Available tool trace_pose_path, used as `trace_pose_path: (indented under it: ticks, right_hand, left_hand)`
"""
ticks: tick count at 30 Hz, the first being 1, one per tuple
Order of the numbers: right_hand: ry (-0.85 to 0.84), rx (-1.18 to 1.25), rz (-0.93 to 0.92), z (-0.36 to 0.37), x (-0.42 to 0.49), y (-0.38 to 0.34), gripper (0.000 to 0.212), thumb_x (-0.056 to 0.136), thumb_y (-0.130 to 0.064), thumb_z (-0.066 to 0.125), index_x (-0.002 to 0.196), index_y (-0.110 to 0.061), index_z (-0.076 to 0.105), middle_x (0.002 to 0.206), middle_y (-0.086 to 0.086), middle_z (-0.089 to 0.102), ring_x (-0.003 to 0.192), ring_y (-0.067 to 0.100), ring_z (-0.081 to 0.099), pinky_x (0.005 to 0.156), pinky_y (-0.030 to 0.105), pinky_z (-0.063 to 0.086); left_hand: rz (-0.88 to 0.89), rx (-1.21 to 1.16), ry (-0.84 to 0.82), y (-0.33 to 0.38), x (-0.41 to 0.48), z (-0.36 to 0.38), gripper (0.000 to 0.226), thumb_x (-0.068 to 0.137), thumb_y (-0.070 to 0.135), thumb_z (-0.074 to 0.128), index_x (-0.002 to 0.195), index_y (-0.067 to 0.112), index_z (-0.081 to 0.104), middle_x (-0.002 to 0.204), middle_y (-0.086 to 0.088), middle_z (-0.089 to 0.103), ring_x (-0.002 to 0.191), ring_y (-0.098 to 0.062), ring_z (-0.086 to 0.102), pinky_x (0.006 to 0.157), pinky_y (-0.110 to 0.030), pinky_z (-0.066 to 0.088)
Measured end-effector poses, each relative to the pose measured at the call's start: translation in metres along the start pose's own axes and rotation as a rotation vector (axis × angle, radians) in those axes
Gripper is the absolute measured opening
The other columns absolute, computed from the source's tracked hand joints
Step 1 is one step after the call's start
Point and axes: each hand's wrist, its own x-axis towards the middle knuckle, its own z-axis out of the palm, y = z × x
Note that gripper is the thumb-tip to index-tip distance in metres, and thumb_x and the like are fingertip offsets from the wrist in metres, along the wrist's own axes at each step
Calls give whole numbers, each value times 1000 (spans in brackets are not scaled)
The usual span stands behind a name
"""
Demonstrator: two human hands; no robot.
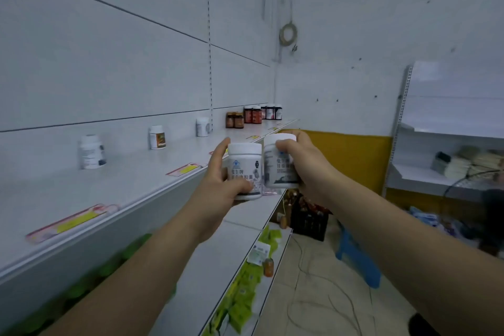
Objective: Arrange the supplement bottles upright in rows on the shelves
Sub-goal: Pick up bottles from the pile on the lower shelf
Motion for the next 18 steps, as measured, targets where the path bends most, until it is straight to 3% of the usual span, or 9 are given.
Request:
trace_pose_path:
  ticks: [3,7,12,14,18]
  right_hand:
    - [31,-50,-44,-14,71,22,17,89,-31,57,104,-28,50,104,9,61,88,23,64,69,39,58]
    - [46,-77,-51,-44,159,38,18,89,-31,60,104,-29,50,106,7,63,92,22,66,76,40,58]
    - [61,-96,-52,-72,260,55,24,88,-33,62,109,-30,50,107,7,63,89,21,67,72,36,59]
    - [32,-94,-48,-74,300,65,29,88,-34,61,113,-28,49,107,7,63,89,21,67,69,35,58]
    - [-106,-64,-86,-71,379,88,29,87,-33,62,112,-27,50,110,9,61,94,25,66,82,44,57]
  left_hand:
    - [-2,32,0,-31,71,-1,83,81,-8,56,122,60,29,115,-5,58,84,-18,70,67,-31,56]
    - [-40,-24,48,-61,166,4,82,82,-11,51,133,50,31,108,-8,60,85,-23,68,72,-38,57]
    - [-73,-16,85,-93,255,5,79,83,-9,47,137,46,30,107,-9,59,84,-21,66,66,-33,54]
    - [-59,-7,130,-103,284,1,73,85,-5,46,136,45,30,107,-4,60,81,-17,67,67,-35,55]
    - [-14,78,269,-122,336,-10,68,86,-2,51,127,48,32,112,-4,59,97,-24,64,79,-42,56]
